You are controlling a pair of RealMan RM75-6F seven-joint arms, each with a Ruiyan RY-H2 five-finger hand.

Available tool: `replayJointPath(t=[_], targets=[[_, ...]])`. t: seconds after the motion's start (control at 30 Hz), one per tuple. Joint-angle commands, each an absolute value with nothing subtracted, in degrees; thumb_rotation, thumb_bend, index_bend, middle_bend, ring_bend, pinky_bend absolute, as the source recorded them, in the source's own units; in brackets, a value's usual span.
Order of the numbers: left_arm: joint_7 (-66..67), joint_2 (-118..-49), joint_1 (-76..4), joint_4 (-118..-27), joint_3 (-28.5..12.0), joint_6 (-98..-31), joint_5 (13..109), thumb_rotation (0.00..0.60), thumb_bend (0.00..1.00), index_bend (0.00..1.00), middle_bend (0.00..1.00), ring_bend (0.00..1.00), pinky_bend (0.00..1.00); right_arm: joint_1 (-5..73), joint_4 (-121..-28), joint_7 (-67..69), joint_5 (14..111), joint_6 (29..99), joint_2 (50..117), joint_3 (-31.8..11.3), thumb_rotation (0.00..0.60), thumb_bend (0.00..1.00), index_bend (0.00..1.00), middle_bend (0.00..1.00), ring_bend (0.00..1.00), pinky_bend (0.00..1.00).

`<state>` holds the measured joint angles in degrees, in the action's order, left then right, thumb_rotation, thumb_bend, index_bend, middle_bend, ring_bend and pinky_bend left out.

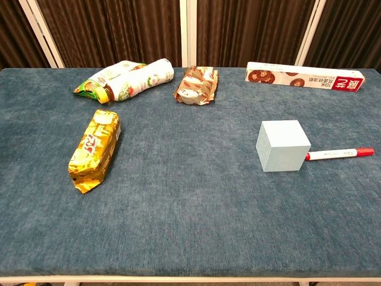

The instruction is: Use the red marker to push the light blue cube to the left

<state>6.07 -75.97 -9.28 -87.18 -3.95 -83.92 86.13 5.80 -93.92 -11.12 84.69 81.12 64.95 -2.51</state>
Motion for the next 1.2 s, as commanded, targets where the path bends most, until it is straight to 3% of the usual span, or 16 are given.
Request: replayJointPath(t=[0.03,0.27,0.33,0.4,0.53,0.6,0.67,0.73,0.83,1.0,1.2], targets=[[6.2,-76.2,-9.5,-86.9,-4.0,-83.9,86.3,0.600,0.00,0.12,0.09,0.04,0.07,5.9,-94.0,-11.2,84.7,81.0,64.9,-2.5,0.298,0.00,0.00,0.00,0.00,0.00],[5.4,-76.7,-9.4,-85.9,-4.4,-85.0,86.5,0.600,0.00,0.12,0.09,0.04,0.07,6.9,-92.5,-11.1,85.1,80.0,64.9,-2.7,0.303,0.00,0.00,0.00,0.00,0.02],[4.8,-76.9,-9.4,-86.0,-4.5,-85.0,86.4,0.600,0.00,0.12,0.09,0.04,0.07,7.5,-91.9,-11.1,84.5,78.9,64.4,-3.1,0.307,0.00,0.00,0.00,0.04,0.17],[4.2,-76.8,-9.5,-86.1,-4.3,-84.9,86.4,0.600,0.00,0.12,0.09,0.04,0.07,8.2,-91.6,-10.6,84.2,78.1,63.8,-3.6,0.320,0.00,0.00,0.00,0.16,0.42],[3.6,-76.9,-9.5,-85.8,-4.3,-85.2,86.8,0.600,0.00,0.12,0.09,0.04,0.07,10.4,-90.3,-8.4,84.8,76.9,62.7,-5.1,0.366,0.00,0.00,0.00,0.36,0.62],[3.4,-77.1,-9.6,-85.6,-4.3,-85.3,87.0,0.600,0.00,0.12,0.09,0.04,0.07,11.7,-89.8,-6.2,85.3,75.8,62.2,-5.7,0.463,0.00,0.01,0.05,0.51,0.74],[3.2,-77.1,-9.7,-85.5,-4.2,-85.1,87.1,0.600,0.00,0.12,0.09,0.04,0.07,14.0,-89.1,-3.2,86.2,73.1,61.2,-6.2,0.567,0.00,0.11,0.15,0.66,0.86],[3.1,-77.1,-9.8,-85.5,-4.1,-85.0,87.2,0.600,0.00,0.12,0.09,0.04,0.07,16.6,-88.2,-1.1,86.6,68.9,60.0,-6.2,0.600,0.00,0.23,0.25,0.78,0.96],[2.8,-77.3,-9.8,-85.5,-4.1,-85.2,87.3,0.600,0.00,0.12,0.09,0.04,0.07,19.9,-85.6,-2.9,87.2,64.2,60.0,-6.0,0.600,0.00,0.32,0.36,0.89,1.00],[1.5,-77.4,-9.7,-85.6,-4.1,-85.2,87.1,0.600,0.00,0.12,0.09,0.04,0.07,22.9,-80.9,-5.5,87.9,61.1,63.3,-5.6,0.600,0.00,0.46,0.45,0.94,1.00],[-0.2,-77.7,-9.8,-85.0,-4.0,-85.3,87.4,0.600,0.00,0.12,0.09,0.04,0.07,25.4,-78.6,-3.3,86.4,55.6,65.8,-4.2,0.600,0.02,0.49,0.46,0.95,1.00]])
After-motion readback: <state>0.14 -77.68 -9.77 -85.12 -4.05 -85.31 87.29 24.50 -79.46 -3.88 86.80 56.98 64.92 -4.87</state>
